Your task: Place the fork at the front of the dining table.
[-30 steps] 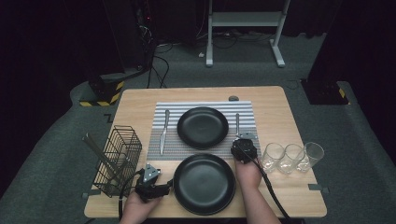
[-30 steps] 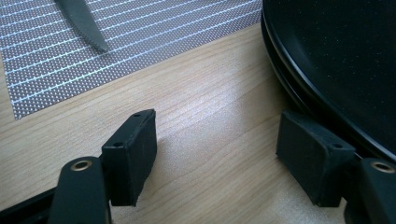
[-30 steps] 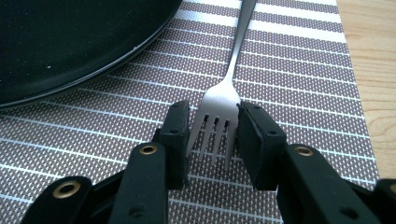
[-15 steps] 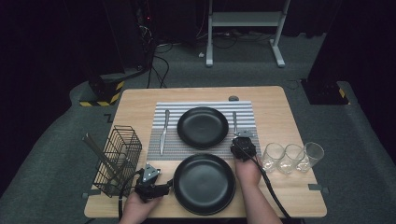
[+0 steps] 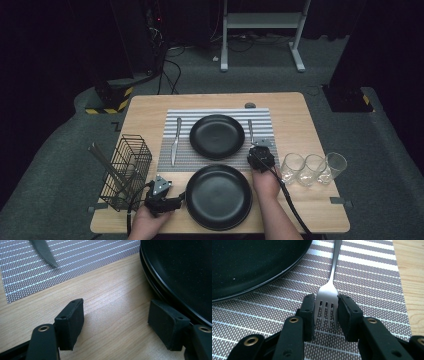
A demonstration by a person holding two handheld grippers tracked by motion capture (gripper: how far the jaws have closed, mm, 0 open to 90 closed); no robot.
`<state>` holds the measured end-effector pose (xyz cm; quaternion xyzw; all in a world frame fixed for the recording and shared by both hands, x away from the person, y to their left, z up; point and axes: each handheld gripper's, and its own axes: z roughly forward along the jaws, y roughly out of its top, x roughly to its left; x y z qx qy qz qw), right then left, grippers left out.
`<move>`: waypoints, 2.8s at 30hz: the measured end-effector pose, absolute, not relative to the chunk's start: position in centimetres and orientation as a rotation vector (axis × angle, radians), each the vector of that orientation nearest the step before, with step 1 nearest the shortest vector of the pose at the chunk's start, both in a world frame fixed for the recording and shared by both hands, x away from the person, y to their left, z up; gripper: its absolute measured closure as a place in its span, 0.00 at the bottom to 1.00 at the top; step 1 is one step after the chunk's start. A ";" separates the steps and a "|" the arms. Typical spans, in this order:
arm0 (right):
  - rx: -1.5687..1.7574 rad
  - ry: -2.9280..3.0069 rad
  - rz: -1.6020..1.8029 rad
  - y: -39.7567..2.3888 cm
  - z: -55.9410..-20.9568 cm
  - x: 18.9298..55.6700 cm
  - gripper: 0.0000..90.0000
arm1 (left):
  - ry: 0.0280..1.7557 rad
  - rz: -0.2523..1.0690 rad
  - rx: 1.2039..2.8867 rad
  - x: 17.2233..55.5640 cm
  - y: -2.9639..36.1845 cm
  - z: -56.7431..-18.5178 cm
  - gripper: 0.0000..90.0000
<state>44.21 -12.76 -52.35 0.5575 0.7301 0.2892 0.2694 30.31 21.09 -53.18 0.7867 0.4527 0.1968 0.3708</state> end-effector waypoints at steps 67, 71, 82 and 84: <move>1.328 1.915 1.001 -12.4 -49.0 39.5 0.67 | 1.161 0.549 2.039 30.2 20.7 -53.2 0.33; 1.298 1.907 1.043 -12.7 -48.9 38.4 0.68 | 1.188 0.557 2.025 30.3 20.8 -53.2 0.34; 1.219 1.945 1.131 -13.7 -49.4 36.0 0.65 | 1.268 0.592 1.987 30.4 21.1 -53.2 0.34; 1.189 1.956 1.133 -13.8 -49.5 35.4 0.66 | 1.274 0.595 1.984 30.4 21.1 -53.2 0.34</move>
